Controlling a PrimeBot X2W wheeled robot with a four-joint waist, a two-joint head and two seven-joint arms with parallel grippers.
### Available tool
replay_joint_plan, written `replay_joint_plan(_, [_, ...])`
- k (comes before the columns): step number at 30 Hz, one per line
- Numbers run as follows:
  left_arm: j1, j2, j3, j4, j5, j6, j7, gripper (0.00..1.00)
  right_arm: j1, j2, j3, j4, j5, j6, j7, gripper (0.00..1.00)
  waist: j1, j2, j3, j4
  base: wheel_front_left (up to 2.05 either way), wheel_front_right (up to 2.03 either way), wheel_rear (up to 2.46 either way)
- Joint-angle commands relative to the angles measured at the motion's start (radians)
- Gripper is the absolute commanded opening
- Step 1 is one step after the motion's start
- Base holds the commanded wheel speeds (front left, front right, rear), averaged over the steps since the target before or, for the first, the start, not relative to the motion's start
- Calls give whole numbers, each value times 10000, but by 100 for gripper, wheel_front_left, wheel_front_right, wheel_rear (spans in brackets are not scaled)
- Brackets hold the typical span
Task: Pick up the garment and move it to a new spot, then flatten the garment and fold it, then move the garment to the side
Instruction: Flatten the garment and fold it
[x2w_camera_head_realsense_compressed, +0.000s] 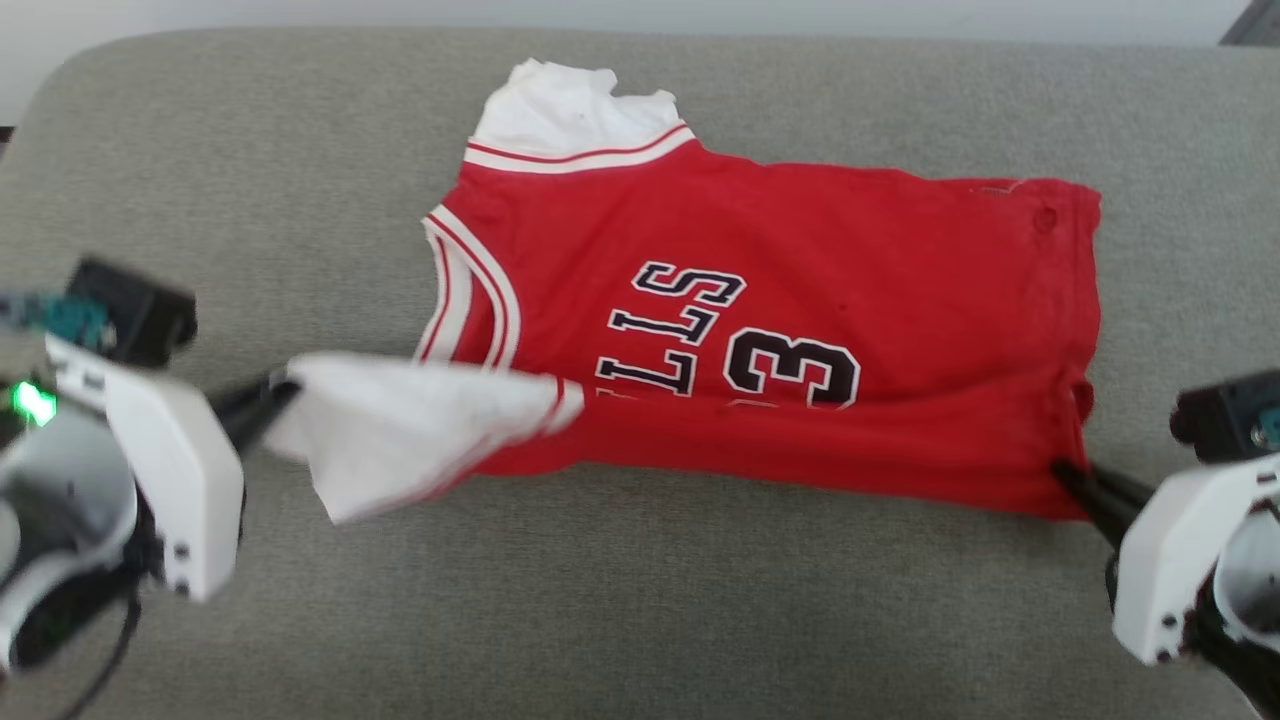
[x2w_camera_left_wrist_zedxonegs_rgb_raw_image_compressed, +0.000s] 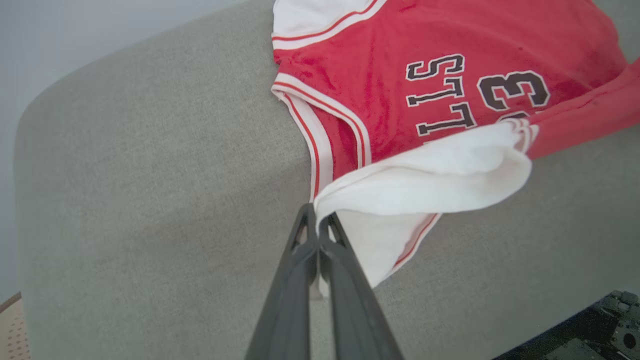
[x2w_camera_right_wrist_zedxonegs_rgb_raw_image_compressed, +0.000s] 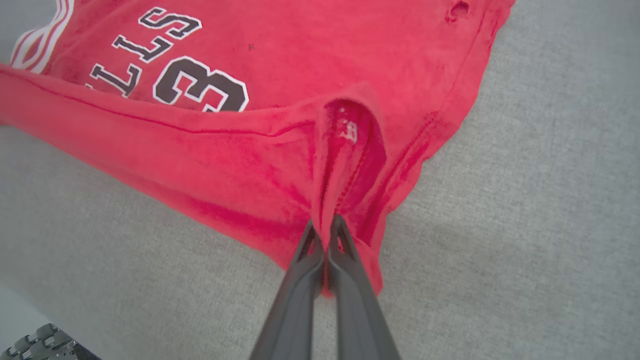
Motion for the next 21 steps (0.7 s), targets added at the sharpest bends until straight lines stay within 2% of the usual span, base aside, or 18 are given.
replay_joint_plan(1, [-294,-120,24,201,165,-174,54,0,-193,109,-106,1,-166,-4,-10,0,0,-1,107,-95,0,0,0])
replay_joint_plan(12, [-3184,-2291,-330,3950,1355,-2528,212,0,-2099,1591,-441,1206,-1981,-3,-491,0,0,-1,899,-542,0,0,0])
replay_joint_plan(16, [-3800,-3028,-601,5347,1537,-3059,164,0,-2659,1954,-453,1813,-2434,-3,-570,0,0,-1,1201,-685,0,0,0])
replay_joint_plan(21, [-4275,-3711,-965,6790,1489,-3357,109,0,-3190,2220,-213,2532,-2553,-3,-622,0,0,-1,1508,-827,0,0,0])
